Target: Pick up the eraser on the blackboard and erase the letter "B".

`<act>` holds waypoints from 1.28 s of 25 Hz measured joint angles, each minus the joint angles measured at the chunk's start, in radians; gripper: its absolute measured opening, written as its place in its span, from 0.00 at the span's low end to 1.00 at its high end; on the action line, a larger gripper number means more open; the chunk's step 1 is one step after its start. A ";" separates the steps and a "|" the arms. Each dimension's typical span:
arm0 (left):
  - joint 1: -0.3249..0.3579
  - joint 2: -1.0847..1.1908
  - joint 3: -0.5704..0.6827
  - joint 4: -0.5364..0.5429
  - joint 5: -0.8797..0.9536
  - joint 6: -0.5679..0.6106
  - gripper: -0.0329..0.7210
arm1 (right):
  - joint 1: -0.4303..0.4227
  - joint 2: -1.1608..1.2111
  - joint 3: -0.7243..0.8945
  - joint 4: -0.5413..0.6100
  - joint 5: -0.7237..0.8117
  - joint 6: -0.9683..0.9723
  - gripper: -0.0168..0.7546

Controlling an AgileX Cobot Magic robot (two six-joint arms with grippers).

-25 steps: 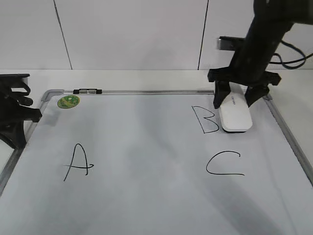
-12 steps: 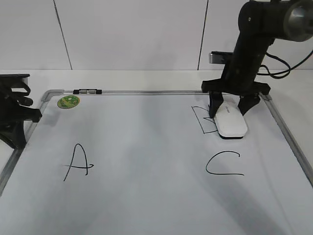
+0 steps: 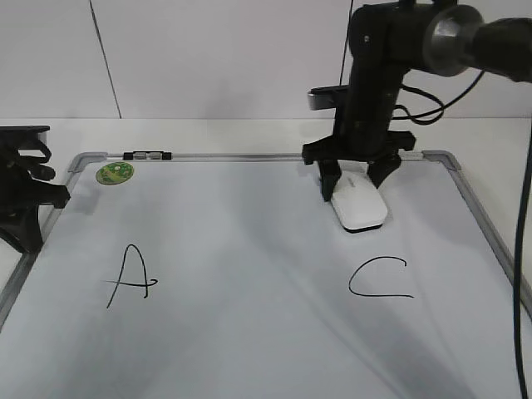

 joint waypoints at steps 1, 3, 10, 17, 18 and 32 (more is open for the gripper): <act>0.000 0.000 0.000 0.000 0.000 0.000 0.07 | 0.018 0.005 -0.009 0.000 -0.008 0.000 0.71; 0.000 0.000 0.000 0.000 0.000 0.000 0.07 | 0.058 0.009 -0.020 0.006 -0.021 0.000 0.71; 0.000 0.000 0.000 0.000 0.000 0.000 0.07 | 0.152 0.031 -0.056 0.028 -0.033 0.000 0.71; 0.000 0.000 0.000 0.000 0.002 0.000 0.07 | 0.131 0.031 -0.058 0.017 -0.034 0.006 0.71; 0.000 0.000 0.000 0.000 0.002 0.000 0.07 | 0.120 0.031 -0.058 0.031 -0.034 0.011 0.71; 0.000 0.000 -0.003 0.000 0.000 0.000 0.07 | -0.109 -0.023 0.057 0.017 -0.089 0.029 0.71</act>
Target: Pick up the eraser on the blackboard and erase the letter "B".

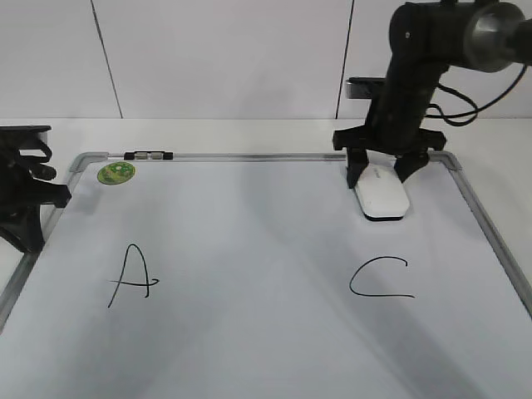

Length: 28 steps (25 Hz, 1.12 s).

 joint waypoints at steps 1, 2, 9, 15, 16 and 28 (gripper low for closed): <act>0.000 0.000 0.000 0.000 0.002 0.000 0.07 | -0.014 -0.013 0.027 -0.002 -0.007 0.000 0.71; 0.000 0.000 0.000 0.000 0.002 0.000 0.07 | -0.029 -0.025 0.043 -0.004 -0.008 0.000 0.71; 0.000 0.002 -0.002 -0.002 0.006 0.000 0.07 | -0.081 -0.067 0.105 -0.014 -0.015 0.000 0.71; 0.000 0.002 -0.002 0.000 0.009 0.000 0.07 | -0.002 -0.067 0.105 -0.044 -0.009 0.000 0.71; 0.000 0.002 -0.002 0.000 0.010 0.000 0.07 | 0.021 -0.067 0.105 -0.041 -0.005 0.000 0.71; 0.000 0.002 -0.002 0.000 0.010 0.000 0.07 | 0.222 0.015 -0.045 -0.001 0.032 -0.007 0.71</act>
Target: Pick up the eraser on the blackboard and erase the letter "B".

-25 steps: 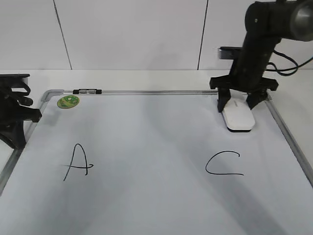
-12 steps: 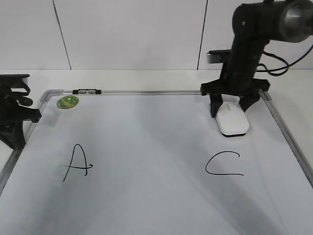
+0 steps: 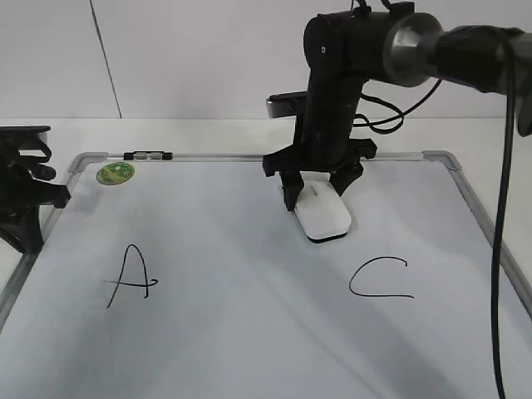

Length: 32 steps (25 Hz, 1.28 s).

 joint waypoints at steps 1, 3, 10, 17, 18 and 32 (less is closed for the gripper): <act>0.000 0.000 0.000 0.000 0.000 0.000 0.07 | 0.000 0.002 -0.002 0.000 0.002 -0.002 0.71; 0.000 0.000 0.000 0.000 0.000 0.000 0.07 | -0.002 0.002 -0.004 0.004 0.002 -0.004 0.71; 0.000 0.000 0.000 0.000 -0.004 0.000 0.07 | -0.056 0.004 -0.004 0.026 0.000 -0.006 0.71; 0.000 0.000 0.000 0.000 -0.004 0.000 0.07 | -0.188 -0.030 0.060 0.020 -0.020 -0.006 0.71; 0.000 0.000 0.000 0.000 -0.004 0.000 0.07 | -0.213 -0.042 0.077 0.015 -0.022 -0.006 0.71; 0.000 0.000 -0.001 0.000 -0.003 0.000 0.07 | -0.272 -0.260 0.223 -0.024 -0.017 -0.006 0.71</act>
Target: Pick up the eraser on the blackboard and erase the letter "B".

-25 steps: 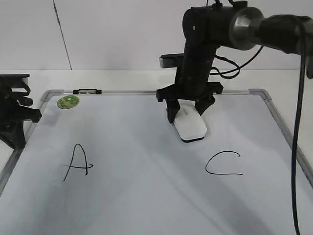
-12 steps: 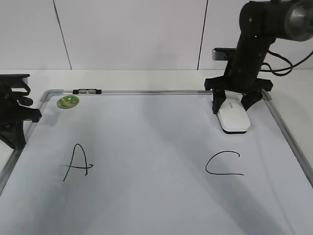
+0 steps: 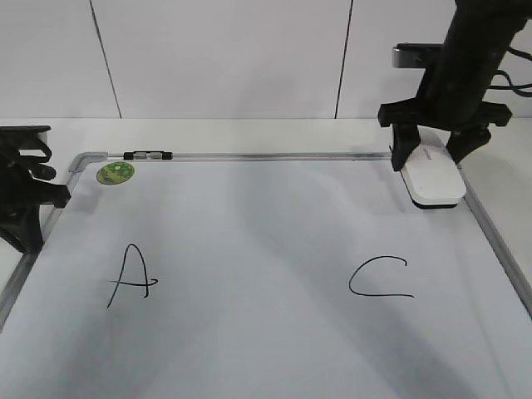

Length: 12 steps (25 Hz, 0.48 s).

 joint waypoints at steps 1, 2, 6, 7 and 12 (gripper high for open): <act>0.000 0.000 0.000 0.000 0.000 0.000 0.07 | -0.002 -0.031 0.043 0.000 0.002 0.000 0.71; 0.000 0.000 0.000 0.000 0.000 0.000 0.07 | -0.002 -0.052 0.072 0.000 0.002 0.000 0.71; 0.000 0.000 0.000 0.000 0.000 0.000 0.07 | -0.016 -0.140 0.223 -0.007 0.002 0.000 0.71; 0.000 0.000 0.000 0.000 0.000 0.000 0.07 | -0.023 -0.157 0.265 -0.007 0.002 0.000 0.71; 0.000 0.000 0.000 0.000 0.000 0.000 0.07 | -0.086 -0.243 0.418 -0.007 0.002 -0.031 0.71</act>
